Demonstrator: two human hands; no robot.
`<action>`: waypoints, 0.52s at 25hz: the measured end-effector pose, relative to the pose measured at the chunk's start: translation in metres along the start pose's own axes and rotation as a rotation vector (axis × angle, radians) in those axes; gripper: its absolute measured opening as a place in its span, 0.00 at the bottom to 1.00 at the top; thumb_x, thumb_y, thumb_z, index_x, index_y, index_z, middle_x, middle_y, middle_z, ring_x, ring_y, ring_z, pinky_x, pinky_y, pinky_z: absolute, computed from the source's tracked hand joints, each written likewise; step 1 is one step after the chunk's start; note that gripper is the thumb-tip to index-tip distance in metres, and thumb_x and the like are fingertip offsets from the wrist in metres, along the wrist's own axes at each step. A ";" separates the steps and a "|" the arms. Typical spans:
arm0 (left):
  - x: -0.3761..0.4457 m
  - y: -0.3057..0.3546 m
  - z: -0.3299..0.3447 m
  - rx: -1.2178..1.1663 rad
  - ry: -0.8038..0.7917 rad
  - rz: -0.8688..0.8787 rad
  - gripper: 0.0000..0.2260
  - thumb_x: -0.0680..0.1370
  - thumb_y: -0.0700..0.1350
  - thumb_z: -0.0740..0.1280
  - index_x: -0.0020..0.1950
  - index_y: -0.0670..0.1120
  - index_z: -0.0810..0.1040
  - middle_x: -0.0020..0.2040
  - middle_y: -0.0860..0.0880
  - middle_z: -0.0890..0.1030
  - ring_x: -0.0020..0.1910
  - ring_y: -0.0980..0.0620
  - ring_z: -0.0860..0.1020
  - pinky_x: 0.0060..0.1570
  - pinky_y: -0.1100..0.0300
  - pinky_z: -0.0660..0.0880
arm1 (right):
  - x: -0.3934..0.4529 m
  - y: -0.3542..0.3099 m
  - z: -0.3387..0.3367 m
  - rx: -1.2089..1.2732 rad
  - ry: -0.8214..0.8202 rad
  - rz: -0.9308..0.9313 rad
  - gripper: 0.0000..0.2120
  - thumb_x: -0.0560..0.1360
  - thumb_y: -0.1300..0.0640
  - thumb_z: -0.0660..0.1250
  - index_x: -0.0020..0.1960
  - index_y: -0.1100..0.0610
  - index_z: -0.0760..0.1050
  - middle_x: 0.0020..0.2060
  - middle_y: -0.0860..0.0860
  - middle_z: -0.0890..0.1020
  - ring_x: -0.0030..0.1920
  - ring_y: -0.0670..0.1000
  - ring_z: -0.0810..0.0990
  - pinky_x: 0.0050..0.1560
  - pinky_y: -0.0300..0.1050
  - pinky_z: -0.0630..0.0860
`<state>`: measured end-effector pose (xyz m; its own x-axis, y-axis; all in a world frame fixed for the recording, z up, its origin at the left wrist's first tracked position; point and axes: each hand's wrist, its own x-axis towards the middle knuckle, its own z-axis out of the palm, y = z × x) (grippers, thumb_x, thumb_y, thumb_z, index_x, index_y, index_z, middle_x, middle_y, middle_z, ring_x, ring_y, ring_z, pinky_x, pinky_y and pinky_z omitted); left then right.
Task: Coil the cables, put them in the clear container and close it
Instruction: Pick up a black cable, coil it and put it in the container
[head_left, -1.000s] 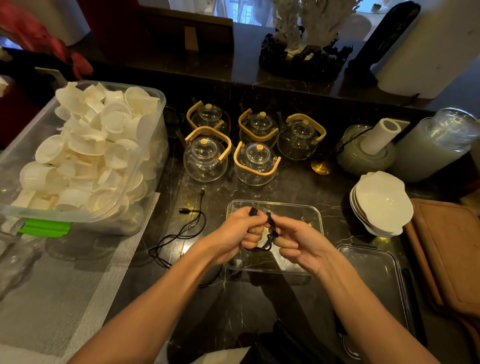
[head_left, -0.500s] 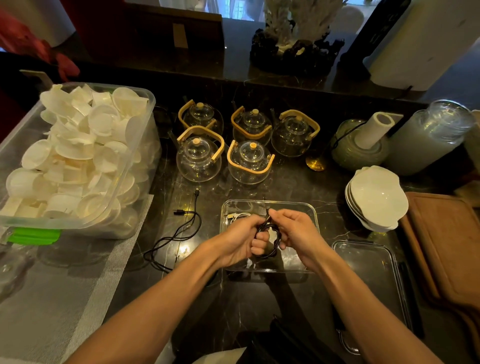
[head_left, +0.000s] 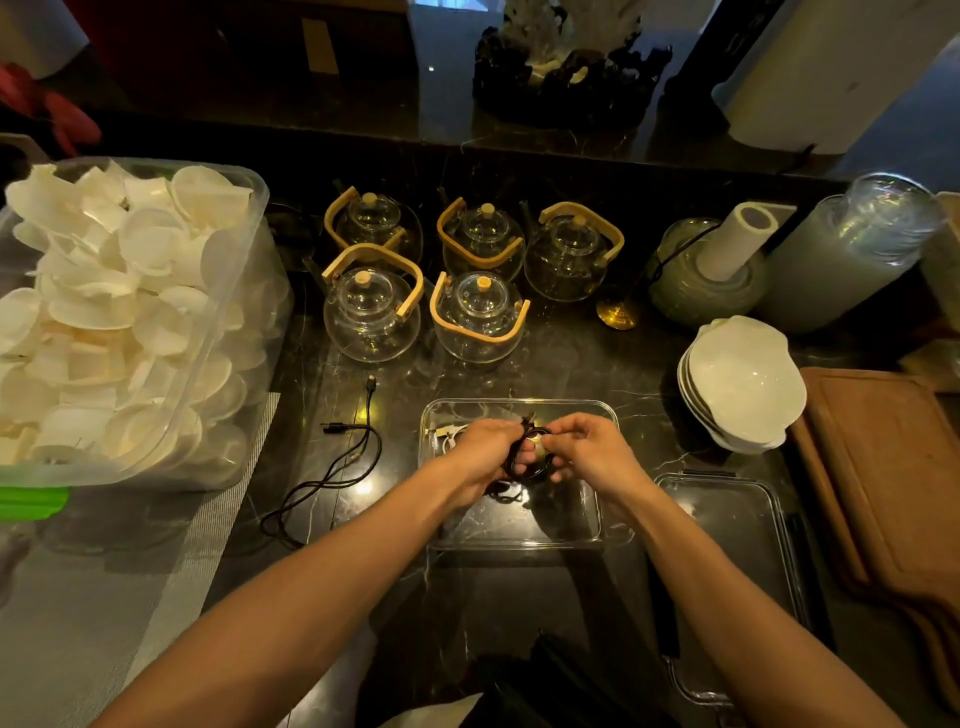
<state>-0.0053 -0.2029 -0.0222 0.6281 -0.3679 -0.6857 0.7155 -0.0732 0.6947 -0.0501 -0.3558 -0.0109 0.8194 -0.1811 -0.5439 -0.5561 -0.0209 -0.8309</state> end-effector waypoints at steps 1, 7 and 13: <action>0.005 -0.002 0.000 0.105 0.038 0.014 0.13 0.85 0.39 0.59 0.61 0.35 0.80 0.41 0.44 0.79 0.39 0.51 0.77 0.40 0.60 0.74 | 0.006 0.003 -0.001 -0.037 0.022 0.008 0.06 0.77 0.69 0.71 0.53 0.65 0.78 0.32 0.50 0.82 0.29 0.43 0.78 0.27 0.38 0.79; 0.025 -0.012 0.000 0.585 0.189 0.209 0.09 0.80 0.39 0.67 0.46 0.36 0.85 0.38 0.39 0.82 0.37 0.48 0.76 0.41 0.52 0.77 | 0.036 0.027 0.002 -0.165 0.083 0.036 0.06 0.80 0.69 0.67 0.55 0.62 0.77 0.41 0.57 0.79 0.35 0.49 0.79 0.29 0.41 0.81; 0.028 -0.016 0.002 0.793 0.304 0.278 0.12 0.78 0.42 0.70 0.36 0.41 0.84 0.29 0.47 0.78 0.29 0.53 0.73 0.33 0.58 0.67 | 0.042 0.049 0.009 -0.458 0.222 -0.043 0.03 0.81 0.60 0.68 0.50 0.54 0.78 0.36 0.50 0.83 0.29 0.48 0.82 0.29 0.46 0.82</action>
<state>0.0003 -0.2141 -0.0526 0.8819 -0.2147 -0.4197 0.1741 -0.6790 0.7132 -0.0416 -0.3557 -0.0750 0.8213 -0.3742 -0.4307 -0.5671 -0.4531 -0.6878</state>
